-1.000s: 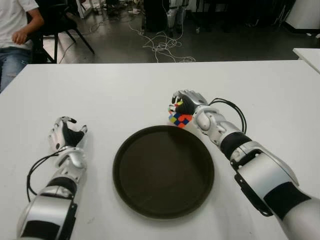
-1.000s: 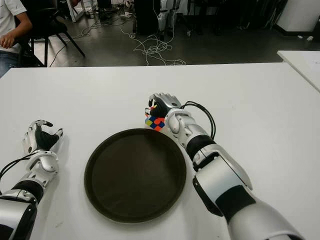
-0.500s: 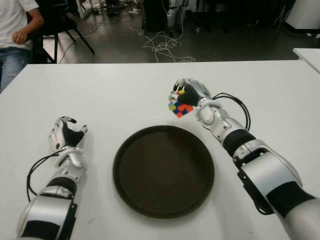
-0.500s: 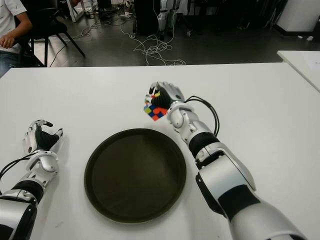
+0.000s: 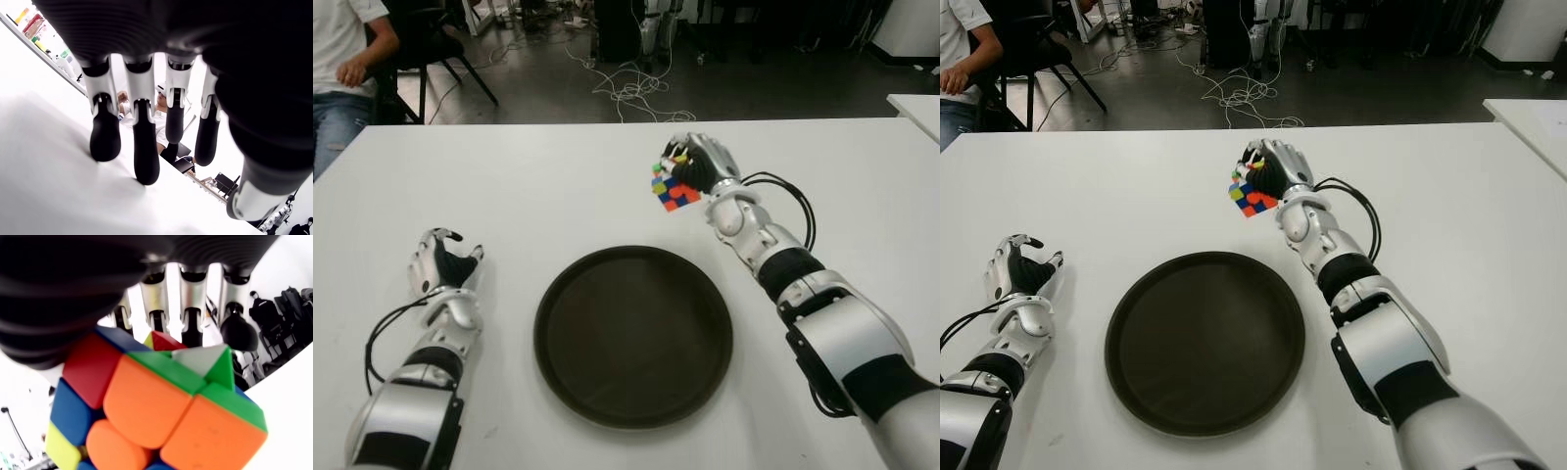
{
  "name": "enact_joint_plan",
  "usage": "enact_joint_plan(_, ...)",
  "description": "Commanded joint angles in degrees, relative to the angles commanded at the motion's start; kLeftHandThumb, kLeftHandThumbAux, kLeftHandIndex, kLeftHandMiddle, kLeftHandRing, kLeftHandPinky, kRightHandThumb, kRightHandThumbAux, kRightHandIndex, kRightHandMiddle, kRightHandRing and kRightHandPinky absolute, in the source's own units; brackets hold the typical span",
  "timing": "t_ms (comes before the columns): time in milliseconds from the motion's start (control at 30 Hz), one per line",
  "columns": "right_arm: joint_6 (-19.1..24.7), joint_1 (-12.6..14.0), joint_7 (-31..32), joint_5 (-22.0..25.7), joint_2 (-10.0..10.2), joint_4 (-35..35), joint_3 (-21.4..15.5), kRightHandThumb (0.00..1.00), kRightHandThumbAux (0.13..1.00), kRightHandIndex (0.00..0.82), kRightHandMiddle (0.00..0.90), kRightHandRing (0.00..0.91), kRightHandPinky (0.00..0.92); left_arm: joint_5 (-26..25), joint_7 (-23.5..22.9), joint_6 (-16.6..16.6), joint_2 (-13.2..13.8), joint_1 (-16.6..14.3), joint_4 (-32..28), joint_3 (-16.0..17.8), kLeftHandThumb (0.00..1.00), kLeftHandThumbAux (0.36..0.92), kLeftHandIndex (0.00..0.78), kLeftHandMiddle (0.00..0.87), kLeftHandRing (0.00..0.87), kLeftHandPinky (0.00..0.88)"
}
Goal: Pick up the Rubik's Cube and put it in the plate
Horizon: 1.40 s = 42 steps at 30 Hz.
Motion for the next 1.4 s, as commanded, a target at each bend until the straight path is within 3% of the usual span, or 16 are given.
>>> enact_joint_plan(300, -1.2, 0.1, -1.3, 0.4, -0.5, -2.7, -1.2, 0.693, 0.726, 0.437, 0.781, 0.788, 0.783, 0.0, -0.1, 0.3, 0.0, -0.1, 0.1, 0.0, 0.701, 0.710, 0.409, 0.214, 0.233, 0.266)
enact_joint_plan(400, -2.1, 3.4, -1.9, -0.1, -0.6, -8.0, -0.7, 0.693, 0.726, 0.437, 0.781, 0.789, 0.783, 0.0, -0.1, 0.2, 0.0, -0.1, 0.1, 0.0, 0.700, 0.710, 0.410, 0.214, 0.230, 0.255)
enact_joint_plan(567, -2.1, 12.0, -0.1, -1.4, -1.0, -21.0, 1.3, 0.692, 0.727, 0.436, 0.774, 0.785, 0.778, 0.2, 0.3, 0.0, 0.1, -0.1, 0.1, -0.2, 0.701, 0.710, 0.411, 0.229, 0.239, 0.268)
enact_joint_plan(800, -1.2, 16.6, 6.8, -1.4, -1.6, -29.8, 3.0, 0.692, 0.727, 0.436, 0.777, 0.788, 0.782, 0.4, 0.3, 0.3, 0.1, -0.2, 0.2, -0.5, 0.701, 0.710, 0.412, 0.224, 0.238, 0.258)
enact_joint_plan(1033, 1.1, 18.7, 18.0, 0.8, -2.1, -33.5, 3.2, 0.691, 0.728, 0.434, 0.766, 0.773, 0.766, 0.2, -0.2, 0.6, 0.0, -0.3, 0.2, -0.4, 0.699, 0.711, 0.411, 0.209, 0.226, 0.255)
enact_joint_plan(1400, 4.1, 20.5, 25.2, -0.2, -2.5, -36.1, 4.9, 0.690, 0.728, 0.433, 0.751, 0.766, 0.764, 0.0, -0.1, 0.4, 0.0, -0.2, 0.1, -0.2, 0.701, 0.710, 0.413, 0.213, 0.223, 0.254)
